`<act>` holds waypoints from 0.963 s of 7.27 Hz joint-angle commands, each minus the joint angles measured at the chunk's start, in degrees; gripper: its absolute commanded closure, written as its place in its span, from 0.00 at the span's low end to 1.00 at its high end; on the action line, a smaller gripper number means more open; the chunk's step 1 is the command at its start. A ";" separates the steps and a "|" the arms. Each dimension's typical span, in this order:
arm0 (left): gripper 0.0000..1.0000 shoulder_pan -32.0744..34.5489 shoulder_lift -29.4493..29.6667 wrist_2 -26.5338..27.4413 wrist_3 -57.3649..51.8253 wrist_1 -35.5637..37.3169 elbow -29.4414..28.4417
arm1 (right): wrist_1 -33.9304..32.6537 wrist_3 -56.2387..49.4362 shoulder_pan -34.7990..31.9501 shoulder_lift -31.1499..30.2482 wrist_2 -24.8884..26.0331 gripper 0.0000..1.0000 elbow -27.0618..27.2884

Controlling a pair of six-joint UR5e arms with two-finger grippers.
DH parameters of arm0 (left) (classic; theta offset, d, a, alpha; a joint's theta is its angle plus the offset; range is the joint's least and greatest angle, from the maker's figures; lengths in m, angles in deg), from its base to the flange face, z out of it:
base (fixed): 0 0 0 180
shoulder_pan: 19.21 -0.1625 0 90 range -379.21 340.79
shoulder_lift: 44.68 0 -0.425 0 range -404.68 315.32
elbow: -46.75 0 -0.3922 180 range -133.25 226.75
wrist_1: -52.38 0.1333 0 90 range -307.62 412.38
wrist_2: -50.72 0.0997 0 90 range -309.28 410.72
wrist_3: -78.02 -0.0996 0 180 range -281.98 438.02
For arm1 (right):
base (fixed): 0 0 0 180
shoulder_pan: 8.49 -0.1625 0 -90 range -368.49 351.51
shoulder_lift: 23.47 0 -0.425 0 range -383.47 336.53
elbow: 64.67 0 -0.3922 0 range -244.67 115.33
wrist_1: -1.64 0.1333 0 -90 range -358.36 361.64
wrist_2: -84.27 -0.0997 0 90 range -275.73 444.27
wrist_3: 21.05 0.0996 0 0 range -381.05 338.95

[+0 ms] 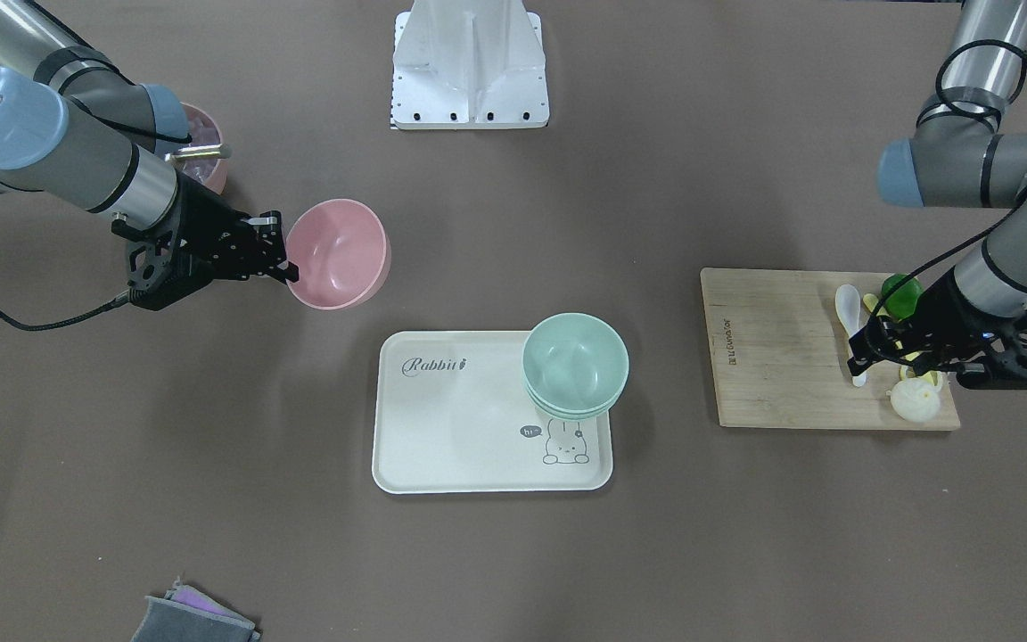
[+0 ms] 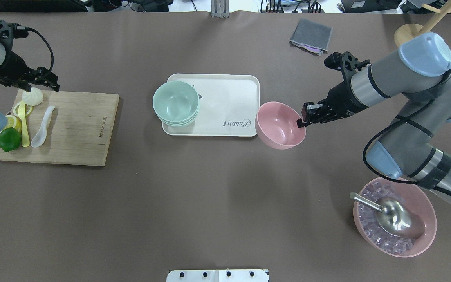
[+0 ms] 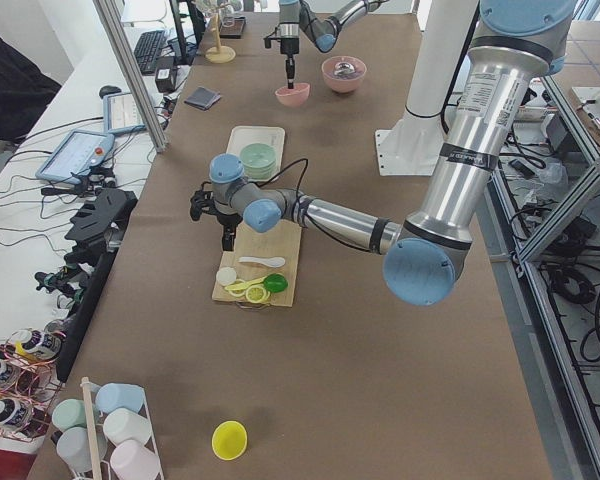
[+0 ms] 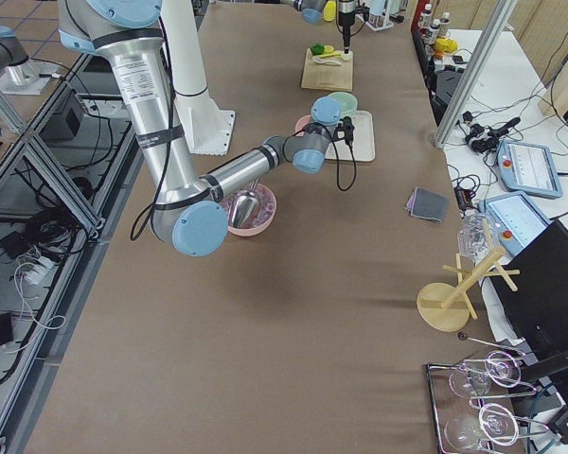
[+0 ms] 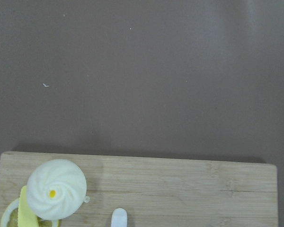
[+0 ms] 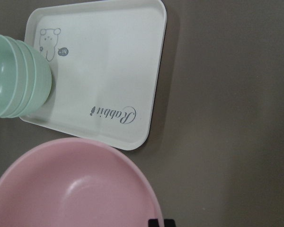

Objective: Stack pink bowl on green and place spoon
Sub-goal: 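Grasp the pink bowl rim with the right gripper and lift it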

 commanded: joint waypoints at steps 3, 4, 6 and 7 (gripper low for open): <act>0.12 -1.69 -3.18 0.85 -0.04 -2.42 -0.15 | -2.59 10.49 -1.32 4.72 4.66 1.00 -0.03; 0.14 -2.05 -3.54 0.76 0.05 -2.95 -0.32 | -2.59 10.95 -1.32 5.08 4.85 1.00 -0.03; 0.19 -3.37 -3.98 0.67 0.05 -3.05 -0.41 | -2.67 12.70 -1.32 6.57 6.87 1.00 -0.21; 0.22 -3.80 -4.07 0.76 0.14 -3.05 -0.41 | -2.76 13.06 -1.32 7.27 7.83 1.00 -0.38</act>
